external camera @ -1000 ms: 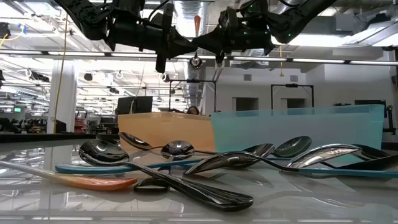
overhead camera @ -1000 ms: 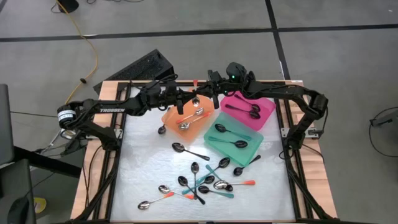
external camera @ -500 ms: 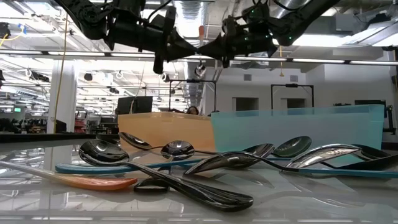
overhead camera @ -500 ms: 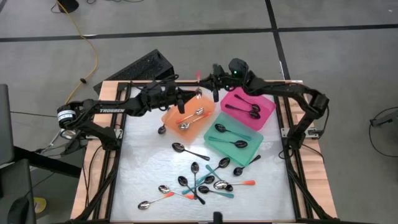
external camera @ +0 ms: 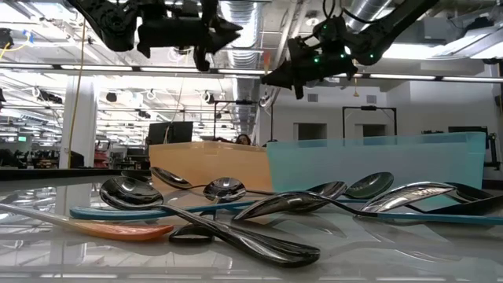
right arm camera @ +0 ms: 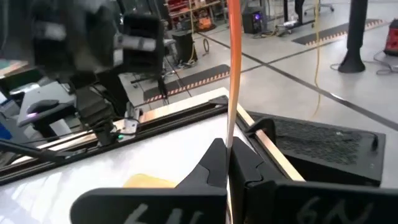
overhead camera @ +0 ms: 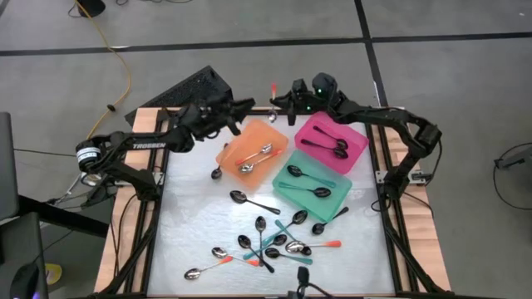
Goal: Sort silverware by color (type)
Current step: Put the orange spoon into the orange bin
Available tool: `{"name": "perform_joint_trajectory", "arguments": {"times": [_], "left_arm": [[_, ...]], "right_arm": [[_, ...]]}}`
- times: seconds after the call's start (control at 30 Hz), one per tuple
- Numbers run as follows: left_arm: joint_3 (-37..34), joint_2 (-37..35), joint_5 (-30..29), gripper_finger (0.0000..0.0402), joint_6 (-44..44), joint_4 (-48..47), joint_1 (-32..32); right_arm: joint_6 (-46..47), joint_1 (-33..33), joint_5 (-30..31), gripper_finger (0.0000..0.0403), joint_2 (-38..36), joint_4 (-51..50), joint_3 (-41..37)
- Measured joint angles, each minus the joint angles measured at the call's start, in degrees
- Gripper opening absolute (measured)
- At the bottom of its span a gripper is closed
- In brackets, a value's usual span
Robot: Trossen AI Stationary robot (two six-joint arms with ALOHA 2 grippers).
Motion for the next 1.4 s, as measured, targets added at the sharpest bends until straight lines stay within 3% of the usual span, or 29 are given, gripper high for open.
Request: {"name": "perform_joint_trajectory", "arguments": {"times": [0.23,0.67,0.87,1.03,1.17,1.4], "left_arm": [[0.0,0.0,-2.4,0.0068,-0.1,7.6,2.3],[0.0,0.0,-2.7,0.0068,-1.5,7.4,3.3],[0.0,-0.1,-2.7,0.0068,-1.5,7.4,3.3],[0.0,-0.1,-2.4,0.0068,-1.5,7.4,3.3],[0.0,-0.1,-2.7,0.0068,-1.5,7.4,3.3],[0.0,-0.1,-3.9,0.0068,-1.5,7.9,3.7]], "right_arm": [[0.9,4.1,0.0,0.0004,0.3,8.5,-3.7],[11.3,8.4,-6.1,0.0005,14.0,32.8,-3.7],[11.0,9.0,-6.2,0.0005,19.7,34.7,-3.7],[4.1,9.1,-7.0,0.0005,19.9,24.7,-3.0],[-7.4,9.5,-7.8,0.0005,16.3,14.1,0.0],[-35.8,12.8,-5.6,0.0005,15.2,-18.4,14.9]]}}
